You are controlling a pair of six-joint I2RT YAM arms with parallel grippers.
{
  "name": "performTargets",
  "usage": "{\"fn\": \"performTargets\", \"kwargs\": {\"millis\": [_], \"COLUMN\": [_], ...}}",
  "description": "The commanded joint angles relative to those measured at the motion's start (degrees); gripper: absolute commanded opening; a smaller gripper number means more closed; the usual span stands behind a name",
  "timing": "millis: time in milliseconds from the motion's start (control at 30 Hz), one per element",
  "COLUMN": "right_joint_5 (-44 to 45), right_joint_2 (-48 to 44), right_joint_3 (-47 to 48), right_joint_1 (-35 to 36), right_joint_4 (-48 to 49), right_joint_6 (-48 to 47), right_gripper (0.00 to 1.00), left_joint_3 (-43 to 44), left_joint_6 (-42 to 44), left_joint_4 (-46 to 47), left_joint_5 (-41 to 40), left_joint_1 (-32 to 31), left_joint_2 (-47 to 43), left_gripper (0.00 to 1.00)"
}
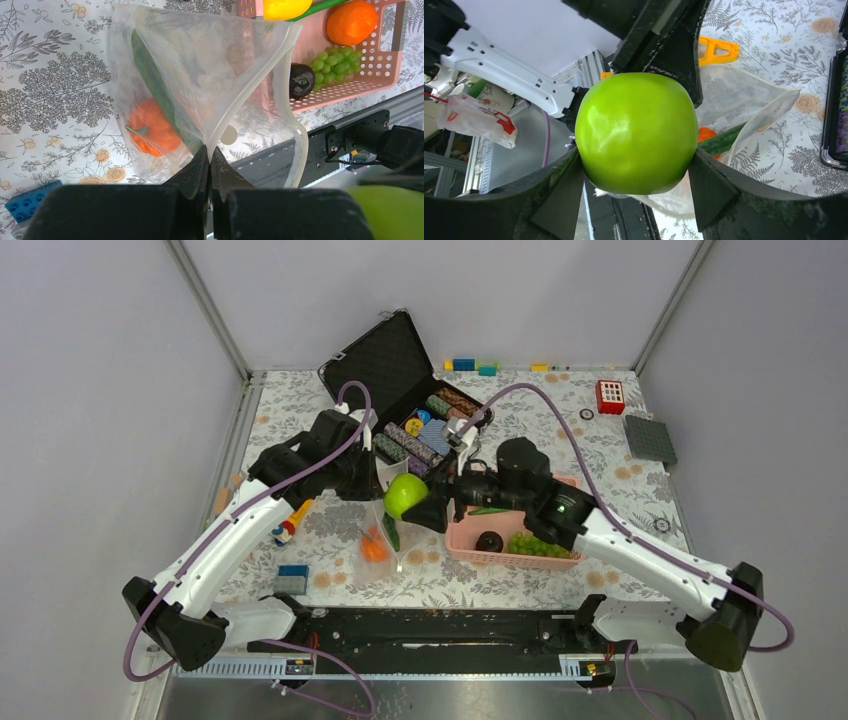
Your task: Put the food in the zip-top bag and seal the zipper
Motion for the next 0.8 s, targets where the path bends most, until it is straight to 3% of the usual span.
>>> {"fn": "performTargets", "kwargs": {"millis": [0,433,767], "right_joint_5": [1.5,27.1,29.4], "right_joint_2": [4.9,12.1,16.6], "right_joint_3": [4.1,8.2,14.8], "right_joint_1": [1.5,2.5,3.8], "right_joint_4": [-0.9,-16.1,-20.3], "right_joint_6": [-1.8,2.1,3.6], "right_gripper": [0.55,0.61,0.73], "left_joint_3": [-0.1,-0.2,-0.5], "left_joint_6": [0.5,1.1,1.3], "left_joint_4": [2.9,3.3,4.0], "left_joint_5": [1.7,3.2,5.2], "left_joint_1": [0.3,0.3,0.3], "left_joint_2": [-1.1,-1.6,-1.6], "left_gripper": [0.0,0.0,0.0]}}
